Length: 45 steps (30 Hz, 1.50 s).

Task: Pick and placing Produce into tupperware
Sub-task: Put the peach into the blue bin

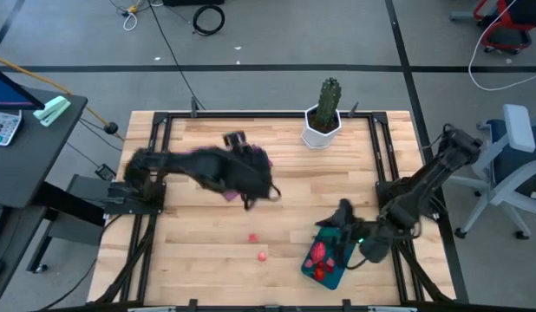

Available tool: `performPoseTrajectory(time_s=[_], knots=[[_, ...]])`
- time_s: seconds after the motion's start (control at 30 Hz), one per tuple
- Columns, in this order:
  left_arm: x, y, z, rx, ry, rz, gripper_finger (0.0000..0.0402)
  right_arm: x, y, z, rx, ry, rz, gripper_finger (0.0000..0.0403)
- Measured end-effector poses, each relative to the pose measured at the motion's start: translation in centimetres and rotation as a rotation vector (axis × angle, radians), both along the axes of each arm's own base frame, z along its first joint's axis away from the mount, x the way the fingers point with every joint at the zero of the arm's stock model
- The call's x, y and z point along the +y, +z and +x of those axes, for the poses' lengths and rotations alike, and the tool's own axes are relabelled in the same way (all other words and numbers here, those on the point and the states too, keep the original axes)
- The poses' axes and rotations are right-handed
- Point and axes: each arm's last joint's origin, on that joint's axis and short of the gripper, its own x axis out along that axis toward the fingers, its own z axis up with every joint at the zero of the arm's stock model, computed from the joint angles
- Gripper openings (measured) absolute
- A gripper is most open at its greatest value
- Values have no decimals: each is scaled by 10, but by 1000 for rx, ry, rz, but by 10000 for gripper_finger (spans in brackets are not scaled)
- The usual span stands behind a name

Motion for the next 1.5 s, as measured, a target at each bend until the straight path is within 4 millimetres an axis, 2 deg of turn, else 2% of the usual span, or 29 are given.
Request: performPoseTrajectory(time_s=[0.1, 0.2, 0.4, 0.5, 0.6, 0.77, 0.97, 1.13, 1.5], knots=[[17, 27, -24, -93, 41, -24, 172, 1, -14, 24, -3, 65, -71, 203], [29, 52, -51, -176, 67, -37, 172, -4, -30, 52, 64, 99, -63, 203], [47, 75, -83, -250, 98, -45, 172, -17, -62, 112, 216, 164, 37, 203], [53, 81, -91, -273, 117, -43, 172, -15, -71, 139, 259, 242, 71, 203], [55, 81, -91, -269, 123, -41, 173, -7, -78, 163, 271, 315, 77, 203], [60, 80, -90, -258, 132, -32, 172, 9, -96, 193, 299, 396, 64, 203], [65, 80, -90, -239, 129, -17, 172, 16, -129, 208, 427, 389, 37, 203], [64, 80, -90, -231, 121, -12, 173, 22, -134, 214, 420, 397, 39, 203], [64, 80, -90, -231, 122, -12, 173, 25, -138, 209, 469, 412, 4, 203]])
